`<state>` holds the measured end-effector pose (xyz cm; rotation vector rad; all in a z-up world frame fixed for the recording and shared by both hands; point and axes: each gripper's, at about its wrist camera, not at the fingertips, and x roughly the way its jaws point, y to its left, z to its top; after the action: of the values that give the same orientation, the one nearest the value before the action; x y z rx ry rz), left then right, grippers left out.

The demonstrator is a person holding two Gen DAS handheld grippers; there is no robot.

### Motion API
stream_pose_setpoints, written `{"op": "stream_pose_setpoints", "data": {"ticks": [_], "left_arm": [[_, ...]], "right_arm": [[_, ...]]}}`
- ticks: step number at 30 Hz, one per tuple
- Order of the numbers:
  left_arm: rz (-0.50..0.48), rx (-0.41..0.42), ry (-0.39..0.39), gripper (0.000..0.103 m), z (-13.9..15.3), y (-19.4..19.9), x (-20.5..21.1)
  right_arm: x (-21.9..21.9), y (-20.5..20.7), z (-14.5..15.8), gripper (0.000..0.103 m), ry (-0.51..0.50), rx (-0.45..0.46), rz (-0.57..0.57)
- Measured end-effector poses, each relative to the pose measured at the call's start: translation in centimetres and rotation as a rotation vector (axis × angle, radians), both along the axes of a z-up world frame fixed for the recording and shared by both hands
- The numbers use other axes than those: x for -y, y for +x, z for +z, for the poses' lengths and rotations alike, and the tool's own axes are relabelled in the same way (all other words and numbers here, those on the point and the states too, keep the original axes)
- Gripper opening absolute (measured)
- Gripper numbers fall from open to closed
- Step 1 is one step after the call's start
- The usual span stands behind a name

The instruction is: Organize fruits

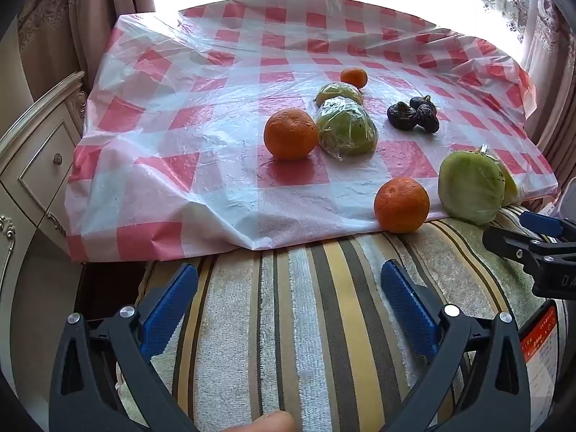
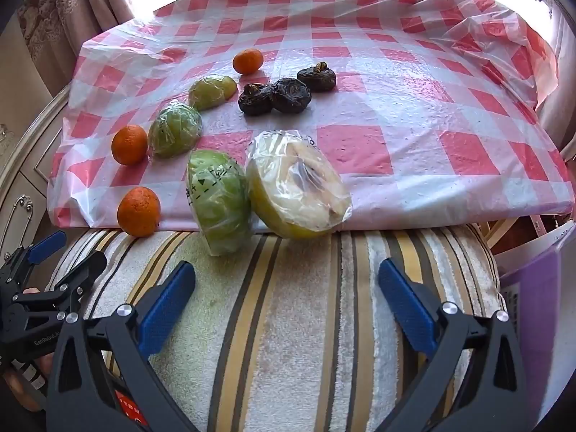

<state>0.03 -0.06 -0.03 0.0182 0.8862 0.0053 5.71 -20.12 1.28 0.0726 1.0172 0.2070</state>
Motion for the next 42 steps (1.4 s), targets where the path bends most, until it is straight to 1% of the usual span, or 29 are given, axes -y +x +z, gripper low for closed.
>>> {"op": "stream_pose_setpoints", "data": {"ticks": [9, 26, 28, 32, 42], "left_arm": [[0.001, 0.009, -0.004, 0.099, 0.03, -0.04, -0.03], [0.004, 0.004, -0.011, 0.099, 0.27, 0.64, -0.40], [0.003, 0.009, -0.021, 0.099, 0.20, 0.31, -0.66], [0.001, 0.016, -0.011, 0.099, 0.21, 0.05, -0.59], [0.003, 0.016, -0.018, 0.099, 0.17, -0.07, -0.81]], "right_arm": [[-0.08, -0.05, 0.06, 0.102, -0.005, 0.014, 0.001], [-0.16, 0.17, 0.05, 0.102, -0.005, 0.011, 0.000], [-0.23, 0.06, 0.10, 0.102, -0.007, 0.010, -0.001], [-0.28, 0.02, 0.11, 0.102, -0.004, 0.014, -0.006], [-0.35, -0.14, 0.10, 0.102, -0.005, 0.019, -0.002]]}}
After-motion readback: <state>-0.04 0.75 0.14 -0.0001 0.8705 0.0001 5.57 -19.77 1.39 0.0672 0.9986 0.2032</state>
